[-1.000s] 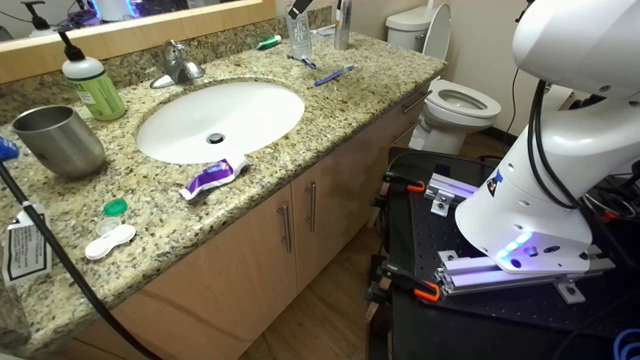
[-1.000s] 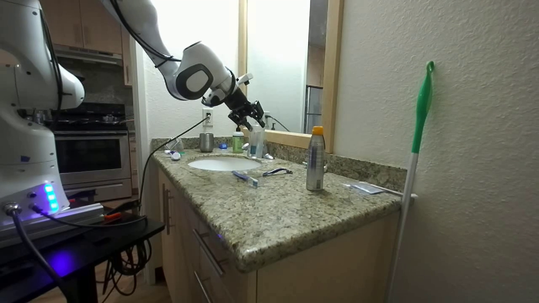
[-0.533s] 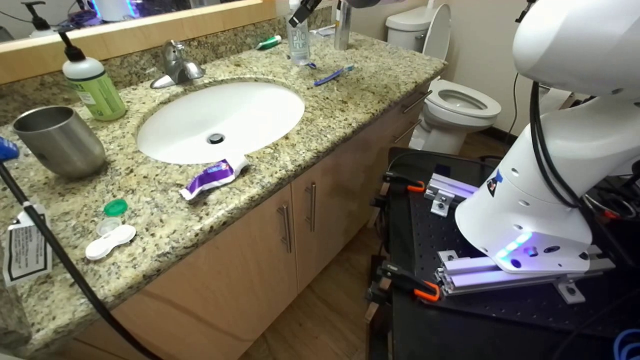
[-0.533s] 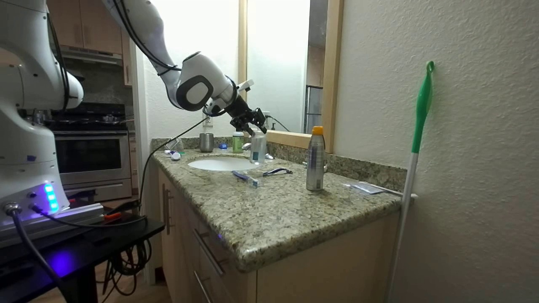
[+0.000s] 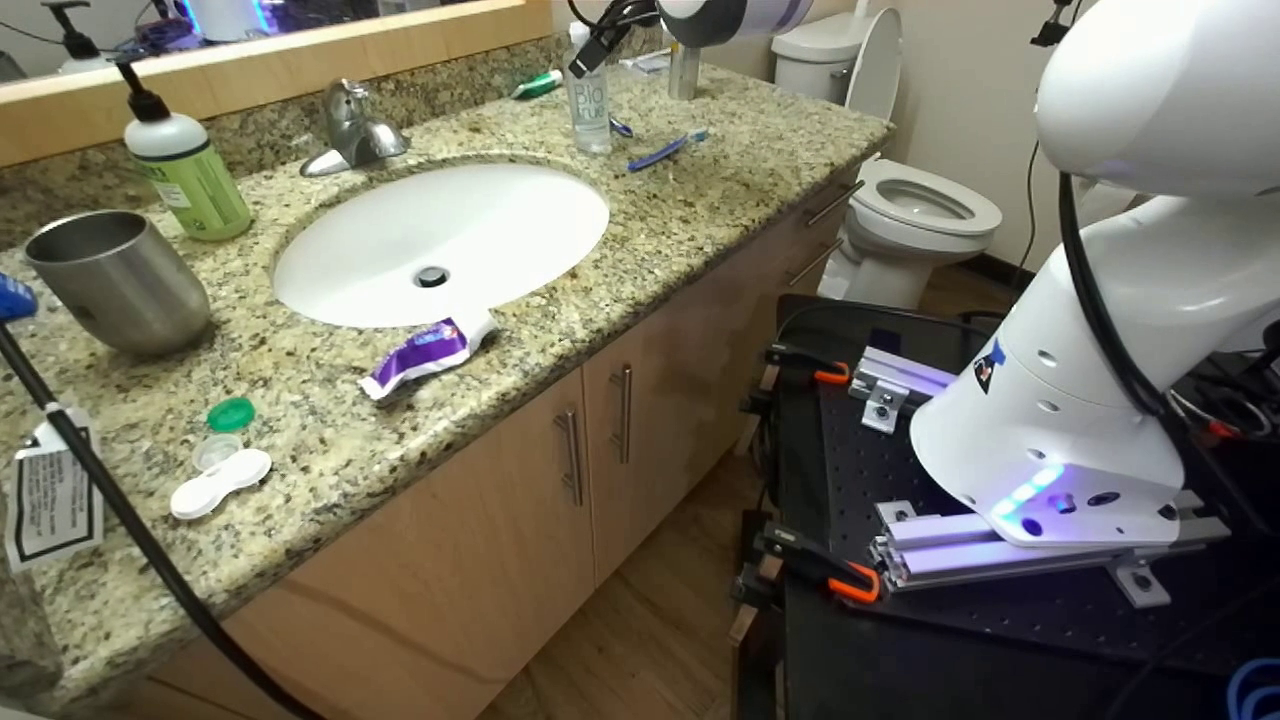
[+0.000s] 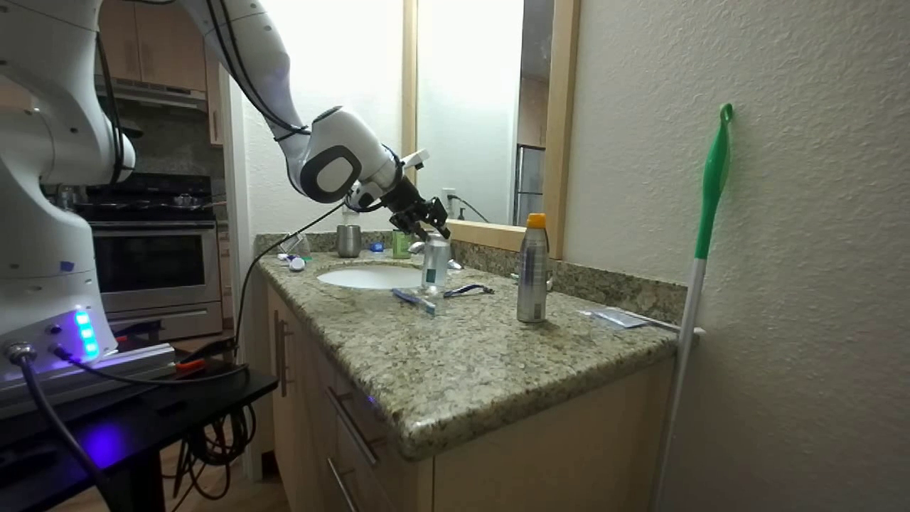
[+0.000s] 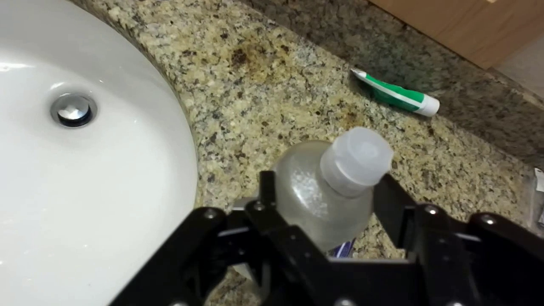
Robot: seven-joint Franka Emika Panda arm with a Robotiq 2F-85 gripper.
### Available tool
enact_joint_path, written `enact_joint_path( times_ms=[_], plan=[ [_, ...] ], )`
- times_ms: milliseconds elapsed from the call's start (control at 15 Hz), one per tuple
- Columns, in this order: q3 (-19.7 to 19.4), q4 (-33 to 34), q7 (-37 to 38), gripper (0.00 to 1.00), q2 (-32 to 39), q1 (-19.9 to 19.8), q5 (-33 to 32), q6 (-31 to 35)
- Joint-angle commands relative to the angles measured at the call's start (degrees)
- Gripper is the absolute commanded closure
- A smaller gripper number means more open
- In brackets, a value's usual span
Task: Place the toothbrush and the clear bottle on the right side of the counter
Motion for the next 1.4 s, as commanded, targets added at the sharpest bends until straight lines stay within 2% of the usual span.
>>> enact_joint_path(
  times_ms=[0, 333, 600, 933, 1133, 1200, 1267, 1333],
  plan=[
    [-3.7, 3.6, -2.1, 0.65, 1.3, 4.2, 2.8, 0.2],
    [-9.8, 5.9, -2.9, 0.65, 2.9, 9.3, 4.8, 0.3],
    [-13.0, 7.6, -2.6, 0.65, 3.7, 12.7, 5.2, 0.0],
    [-15.0, 7.5, -1.4, 0.65, 4.7, 15.4, 5.1, 0.1],
    [-14.4, 7.9, 0.0, 0.65, 5.2, 15.3, 4.8, -1.5],
    [-13.5, 8.1, 0.5, 0.15, 5.4, 14.4, 4.0, -2.4],
    [-12.7, 8.3, 1.4, 0.14, 5.4, 13.7, 3.8, -3.6],
    [-12.2, 8.4, 2.1, 0.08, 4.9, 13.5, 3.7, -5.3]
  ],
)
